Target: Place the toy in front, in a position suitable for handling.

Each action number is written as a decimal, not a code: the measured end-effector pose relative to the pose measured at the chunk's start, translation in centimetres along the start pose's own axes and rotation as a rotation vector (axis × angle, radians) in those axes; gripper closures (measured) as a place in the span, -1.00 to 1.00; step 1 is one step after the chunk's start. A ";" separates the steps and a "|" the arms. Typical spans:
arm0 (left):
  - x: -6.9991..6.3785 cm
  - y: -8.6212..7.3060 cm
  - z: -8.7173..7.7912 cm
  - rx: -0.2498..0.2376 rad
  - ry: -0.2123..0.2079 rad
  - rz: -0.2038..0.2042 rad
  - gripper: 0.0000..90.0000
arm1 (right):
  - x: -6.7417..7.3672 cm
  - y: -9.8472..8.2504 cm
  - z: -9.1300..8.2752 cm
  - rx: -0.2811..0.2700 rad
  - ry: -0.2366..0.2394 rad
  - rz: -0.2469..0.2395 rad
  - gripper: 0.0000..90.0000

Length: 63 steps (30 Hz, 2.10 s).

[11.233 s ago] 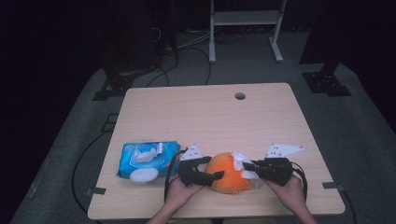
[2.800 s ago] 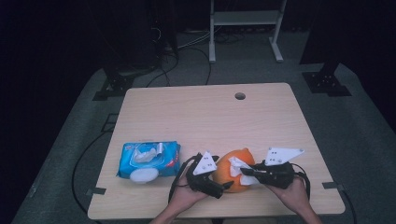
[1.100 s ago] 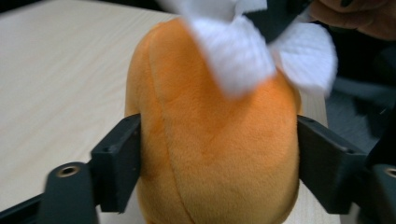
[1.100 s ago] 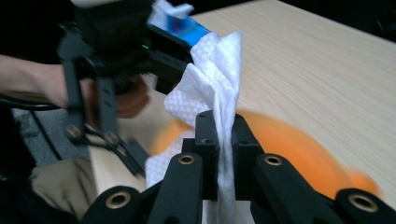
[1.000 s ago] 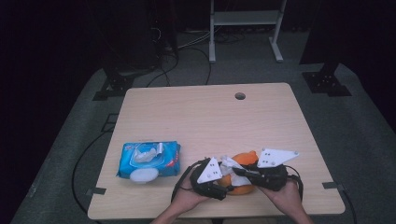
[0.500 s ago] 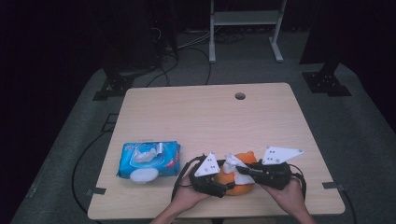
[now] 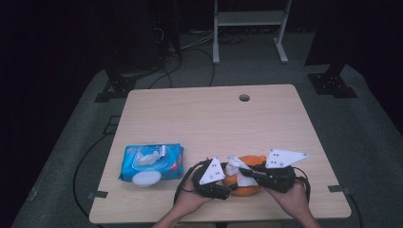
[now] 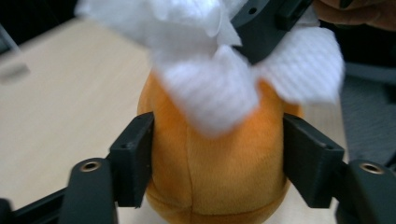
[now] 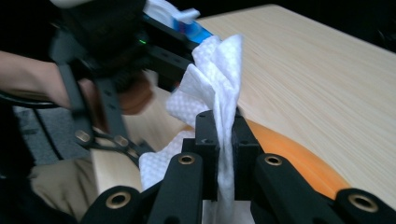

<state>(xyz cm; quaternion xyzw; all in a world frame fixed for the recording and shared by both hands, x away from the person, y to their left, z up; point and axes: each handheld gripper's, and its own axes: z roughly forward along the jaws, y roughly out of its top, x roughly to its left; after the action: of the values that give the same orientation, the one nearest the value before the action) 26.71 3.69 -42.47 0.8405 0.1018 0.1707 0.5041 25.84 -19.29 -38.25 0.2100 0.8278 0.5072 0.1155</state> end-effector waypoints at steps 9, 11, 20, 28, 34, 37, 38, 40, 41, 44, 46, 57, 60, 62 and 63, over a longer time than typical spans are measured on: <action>0.9 -0.2 0.8 0.028 -0.057 -0.137 -0.97 | -0.6 -0.8 0.5 0.026 0.016 0.046 0.87; 0.6 -0.5 0.4 0.014 -0.045 -0.063 -0.58 | 0.1 -0.5 1.1 0.043 0.012 0.002 0.87; 1.6 -0.9 -0.1 0.026 -0.068 -0.108 -0.63 | -2.8 -1.9 -0.6 0.005 -0.035 0.108 0.87; 1.7 -1.4 -0.5 0.036 -0.090 -0.081 -0.34 | -2.0 -1.6 -0.2 0.003 -0.007 0.071 0.87; 2.1 -1.9 -0.8 0.034 -0.102 -0.095 -0.33 | -3.6 -2.6 -0.8 0.011 -0.018 0.130 0.86; 2.2 -2.0 -0.8 0.029 -0.109 -0.105 -0.34 | -3.2 -2.2 -1.0 -0.008 -0.017 0.119 0.86; 2.2 -2.0 -0.8 0.029 -0.109 -0.105 -0.34 | -3.2 -2.2 -0.8 -0.006 -0.011 0.121 0.86; 2.2 -2.0 -0.9 0.032 -0.109 -0.101 -0.34 | -3.5 -2.7 -0.6 0.006 0.001 0.142 0.86; 2.2 -2.0 -0.9 0.032 -0.108 -0.102 -0.34 | -3.7 -2.9 -0.6 0.012 -0.001 0.151 0.86; 2.2 -2.0 -0.9 0.030 -0.109 -0.104 -0.34 | -4.3 -3.3 -0.8 0.029 -0.023 0.183 0.86; 2.1 -2.0 -0.8 0.026 -0.111 -0.105 -0.34 | -3.9 -2.9 -1.0 0.009 -0.028 0.162 0.86; 1.9 -2.0 -0.8 0.017 -0.112 -0.088 -0.34 | -4.4 -3.2 -1.1 0.015 -0.037 0.191 0.85; 1.8 -2.0 -0.8 0.023 -0.106 -0.075 -0.34 | -4.3 -2.9 -0.9 0.000 -0.023 0.186 0.85; 1.8 -1.9 -0.8 0.021 -0.106 -0.080 -0.34 | -4.7 -3.4 -0.7 0.014 -0.018 0.214 0.85; 1.8 -1.9 -0.8 0.021 -0.105 -0.078 -0.34 | -4.9 -3.7 -0.7 0.034 -0.033 0.224 0.85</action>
<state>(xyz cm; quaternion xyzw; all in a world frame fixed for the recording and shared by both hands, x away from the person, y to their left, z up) 28.07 5.89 -43.46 0.8489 0.1097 0.1053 0.5062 29.06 -23.63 -41.31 0.3116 0.8055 0.4994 0.0682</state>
